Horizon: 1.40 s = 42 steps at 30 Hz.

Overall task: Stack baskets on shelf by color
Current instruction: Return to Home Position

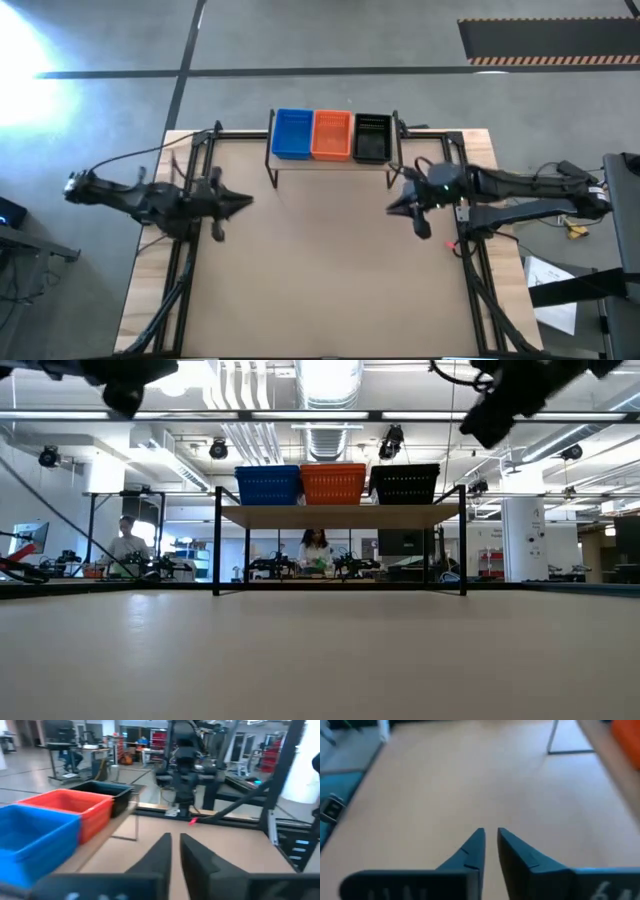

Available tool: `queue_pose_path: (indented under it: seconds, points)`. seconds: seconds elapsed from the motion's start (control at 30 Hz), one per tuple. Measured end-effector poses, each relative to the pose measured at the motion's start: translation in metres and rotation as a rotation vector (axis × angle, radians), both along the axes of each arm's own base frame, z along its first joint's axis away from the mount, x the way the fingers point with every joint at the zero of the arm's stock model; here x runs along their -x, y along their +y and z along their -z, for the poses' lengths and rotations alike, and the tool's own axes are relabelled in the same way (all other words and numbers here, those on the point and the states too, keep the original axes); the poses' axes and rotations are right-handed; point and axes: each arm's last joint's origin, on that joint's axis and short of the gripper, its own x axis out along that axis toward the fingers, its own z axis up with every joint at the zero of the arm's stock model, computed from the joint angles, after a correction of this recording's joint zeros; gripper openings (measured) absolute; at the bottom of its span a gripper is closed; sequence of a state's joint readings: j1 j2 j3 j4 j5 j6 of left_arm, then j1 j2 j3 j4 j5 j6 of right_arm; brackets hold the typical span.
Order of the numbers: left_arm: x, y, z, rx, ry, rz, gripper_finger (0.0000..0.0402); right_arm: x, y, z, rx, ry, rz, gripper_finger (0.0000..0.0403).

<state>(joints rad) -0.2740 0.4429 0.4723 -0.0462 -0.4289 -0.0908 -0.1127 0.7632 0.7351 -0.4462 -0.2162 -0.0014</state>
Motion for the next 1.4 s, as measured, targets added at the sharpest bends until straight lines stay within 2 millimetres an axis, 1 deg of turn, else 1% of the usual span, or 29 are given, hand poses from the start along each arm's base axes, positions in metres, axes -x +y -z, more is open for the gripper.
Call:
queue_pose_path:
  seconds: [0.03, 0.1, 0.2, 0.33, 0.47, 0.57, 0.7, 0.73, 0.83, 1.0, 1.07, 1.23, 1.3, 1.4]
  points:
    - [0.005, 0.003, 0.002, -0.004, 0.013, -0.011, 0.0013, 0.004, 0.003, 0.008, -0.018, -0.029, -0.003, 0.0032]
    - [0.014, 0.007, 0.01, -0.003, 0.033, -0.019, 0.0006, 0.011, 0.009, 0.022, -0.054, -0.091, -0.009, 0.0015]
    - [0.027, 0.011, 0.022, 0.01, -0.006, -0.008, 0.0002, 0.021, 0.016, 0.041, -0.099, -0.165, -0.025, 0.001]
    - [0.035, 0.013, 0.039, 0.019, -0.045, -0.012, 0.0001, 0.032, 0.021, 0.061, -0.146, -0.255, -0.041, 0.0009]
    - [0.037, 0.014, 0.053, 0.023, -0.065, -0.022, 0.0, 0.042, 0.023, 0.081, -0.182, -0.333, -0.053, 0.0009]
    - [0.038, 0.015, 0.063, 0.025, -0.072, -0.03, 0.0, 0.052, 0.024, 0.091, -0.189, -0.43, -0.066, 0.0009]
    - [0.033, 0.015, 0.075, 0.03, -0.033, -0.065, 0.0, 0.062, 0.024, 0.105, -0.192, -0.545, -0.074, 0.0009]
    - [0.032, 0.015, 0.078, 0.033, -0.027, -0.075, 0.0, 0.064, 0.024, 0.109, -0.193, -0.55, -0.071, 0.0009]
    - [0.03, 0.015, 0.089, 0.056, -0.014, -0.088, 0.0, 0.067, 0.023, 0.11, -0.176, -0.543, -0.062, 0.0009]
    - [0.022, 0.014, 0.109, 0.072, -0.058, -0.095, 0.0, 0.07, 0.023, 0.105, -0.077, -0.613, -0.096, 0.0009]
    - [0.021, 0.014, 0.111, 0.08, -0.086, -0.094, 0.0, 0.071, 0.023, 0.104, -0.062, -0.63, -0.088, 0.0009]
    - [0.022, 0.014, 0.111, 0.046, -0.081, -0.106, 0.0, 0.072, 0.022, 0.102, -0.048, -0.653, -0.051, 0.0009]
    - [0.022, 0.014, 0.111, 0.02, -0.074, -0.118, 0.0, 0.072, 0.022, 0.103, -0.035, -0.637, -0.046, 0.0009]
    - [0.022, 0.016, 0.111, -0.004, -0.068, -0.146, 0.0, 0.072, 0.02, 0.109, -0.032, -0.579, 0.013, 0.0009]
